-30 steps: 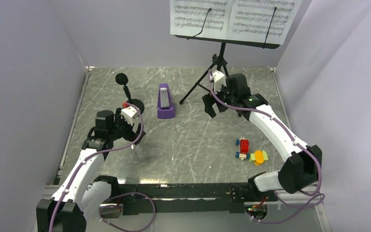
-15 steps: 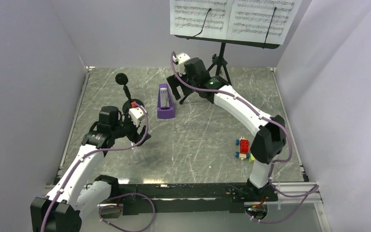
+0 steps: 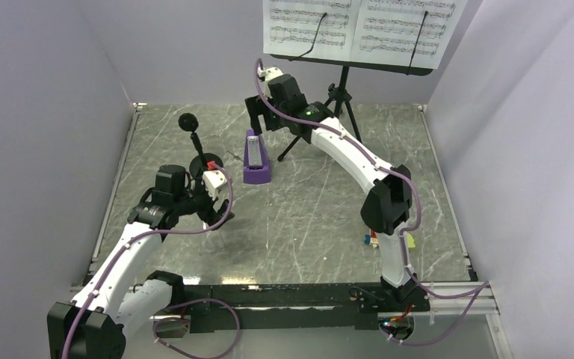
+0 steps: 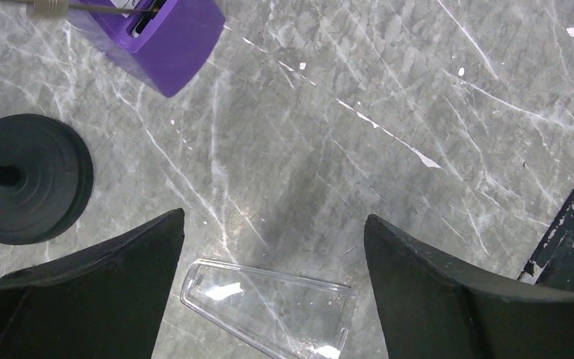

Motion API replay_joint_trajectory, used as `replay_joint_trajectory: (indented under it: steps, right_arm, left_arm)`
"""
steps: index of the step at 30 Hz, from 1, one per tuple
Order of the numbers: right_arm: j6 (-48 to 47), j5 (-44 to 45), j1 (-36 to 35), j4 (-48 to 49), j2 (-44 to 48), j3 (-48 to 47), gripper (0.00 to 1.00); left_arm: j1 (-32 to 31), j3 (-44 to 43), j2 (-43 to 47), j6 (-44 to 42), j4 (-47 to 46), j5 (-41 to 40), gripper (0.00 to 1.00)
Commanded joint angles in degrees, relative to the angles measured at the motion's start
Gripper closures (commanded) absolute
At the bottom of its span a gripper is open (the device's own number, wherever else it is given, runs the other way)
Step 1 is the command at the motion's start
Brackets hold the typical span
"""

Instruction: Pack up the instrument practice props

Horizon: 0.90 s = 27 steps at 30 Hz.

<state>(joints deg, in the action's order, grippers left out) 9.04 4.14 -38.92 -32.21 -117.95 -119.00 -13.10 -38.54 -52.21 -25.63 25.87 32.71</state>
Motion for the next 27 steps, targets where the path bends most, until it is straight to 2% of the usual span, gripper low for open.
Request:
replay_joint_trajectory:
  steps: [1,7,15,20,23,27]
  right_arm:
    - [4.09,-6.37,-1.17,-0.69,-2.61,-4.30,0.10]
    - [6.15,-9.16,-1.90,-0.94,-4.38,-4.92,0.12]
    - [7.68,-3.60,-2.85,-2.77,-9.51,-10.19,0.21]
    - [6.35,-0.94,-4.16,-3.15,-11.47,-11.69,0.26]
    - [5.54,-0.37,-4.50,-3.06,-11.12,-10.38,0.31]
    - [2.98,-0.97,-4.39,-2.16,-10.71,-8.92,0.41]
  left_arm:
    - [-0.17,-1.27,1.39,-2.22,-0.71,0.71,0.04]
    - [-0.17,-0.91,2.14,-7.63,0.33,-6.11,0.01]
    - [-0.17,-2.15,1.33,-6.08,-1.00,-4.50,0.01]
    - [-0.17,-2.10,1.94,-8.18,1.16,-5.72,0.01]
    - [-0.17,-0.97,2.40,-9.48,0.85,-7.99,0.01]
    - [-0.17,-0.07,2.32,-5.89,-1.41,-9.48,0.01]
